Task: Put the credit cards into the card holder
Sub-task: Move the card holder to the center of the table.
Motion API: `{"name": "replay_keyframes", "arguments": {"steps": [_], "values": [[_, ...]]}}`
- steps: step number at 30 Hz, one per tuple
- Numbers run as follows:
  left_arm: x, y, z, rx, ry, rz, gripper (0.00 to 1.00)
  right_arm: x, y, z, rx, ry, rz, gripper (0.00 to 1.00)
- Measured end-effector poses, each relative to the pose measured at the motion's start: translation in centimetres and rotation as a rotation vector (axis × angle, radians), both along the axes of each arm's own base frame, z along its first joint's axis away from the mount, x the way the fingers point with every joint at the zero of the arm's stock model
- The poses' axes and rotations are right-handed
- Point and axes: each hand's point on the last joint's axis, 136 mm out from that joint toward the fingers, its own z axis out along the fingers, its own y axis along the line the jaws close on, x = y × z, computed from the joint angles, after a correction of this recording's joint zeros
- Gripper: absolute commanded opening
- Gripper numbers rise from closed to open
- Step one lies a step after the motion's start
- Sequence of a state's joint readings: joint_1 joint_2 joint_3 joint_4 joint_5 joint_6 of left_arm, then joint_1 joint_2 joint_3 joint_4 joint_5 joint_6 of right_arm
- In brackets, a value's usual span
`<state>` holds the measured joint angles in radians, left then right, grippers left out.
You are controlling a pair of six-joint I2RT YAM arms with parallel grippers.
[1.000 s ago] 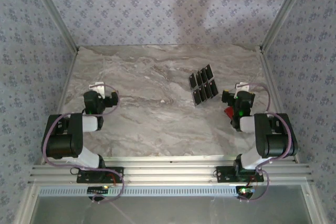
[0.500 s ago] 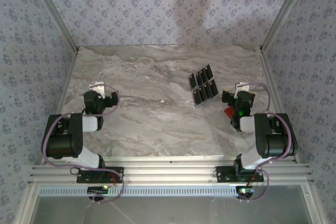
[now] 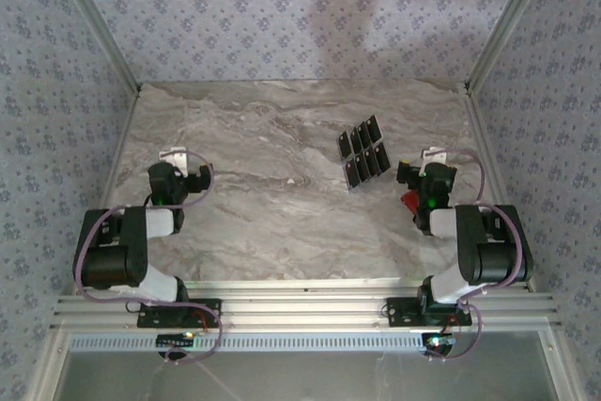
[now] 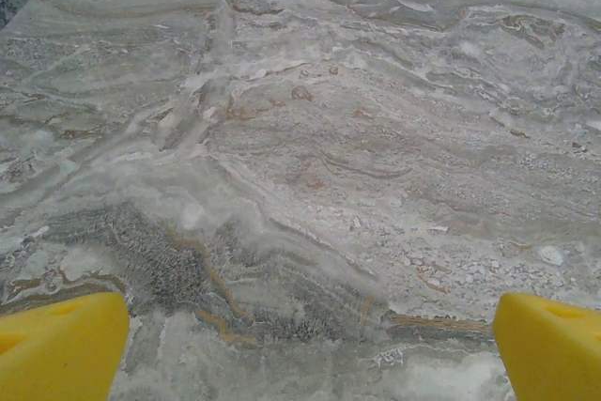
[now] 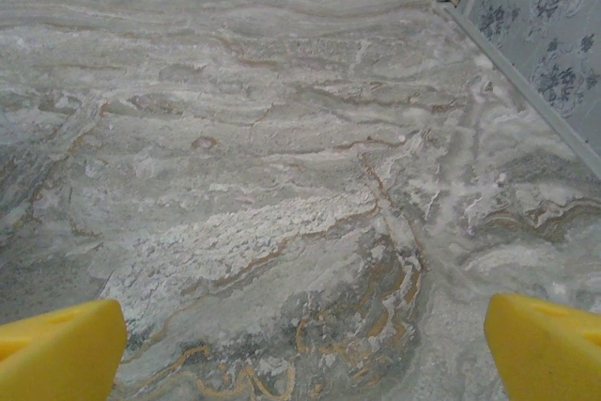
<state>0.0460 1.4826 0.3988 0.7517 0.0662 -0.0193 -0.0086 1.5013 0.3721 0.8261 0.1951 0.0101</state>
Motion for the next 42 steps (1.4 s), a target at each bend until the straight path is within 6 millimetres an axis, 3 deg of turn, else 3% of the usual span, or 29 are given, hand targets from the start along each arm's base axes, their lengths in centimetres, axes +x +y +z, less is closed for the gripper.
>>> {"name": "replay_keyframes", "arguments": {"steps": [7, 14, 17, 22, 25, 29, 35, 42], "values": [[-0.2, 0.0, 2.0, -0.009, 0.001, 0.005, 1.0, -0.2, -1.4, 2.1, 0.005, 0.022, -0.081, 1.0], [0.3, 1.0, 6.9, -0.114, 0.011, 0.133, 1.0, 1.5, -5.9, 9.0, 0.249, 0.069, -0.333, 1.0], [0.2, 0.1, 9.0, -0.185, 0.007, 0.167, 1.0, 1.1, -7.0, 10.1, 0.353, 0.121, -0.373, 0.99], [-1.1, -4.3, 10.1, -0.252, 0.053, 0.117, 1.0, -1.2, -5.8, 5.4, 0.482, 0.346, -0.383, 0.94], [-2.1, -7.2, 9.9, -0.261, 0.096, 0.064, 1.0, -2.8, -5.0, 2.3, 0.535, 0.474, -0.391, 0.92], [-3.6, -10.1, 9.6, -0.274, 0.142, 0.004, 1.0, -3.9, -4.3, -0.5, 0.578, 0.579, -0.405, 0.87], [-5.2, -12.3, 10.0, -0.303, 0.16, -0.04, 1.0, -4.7, -3.9, -2.6, 0.6, 0.651, -0.423, 0.81], [-6.1, -12.3, 10.4, -0.336, 0.141, -0.04, 1.0, -6.0, -2.2, -4.1, 0.586, 0.718, -0.41, 0.75]]}}
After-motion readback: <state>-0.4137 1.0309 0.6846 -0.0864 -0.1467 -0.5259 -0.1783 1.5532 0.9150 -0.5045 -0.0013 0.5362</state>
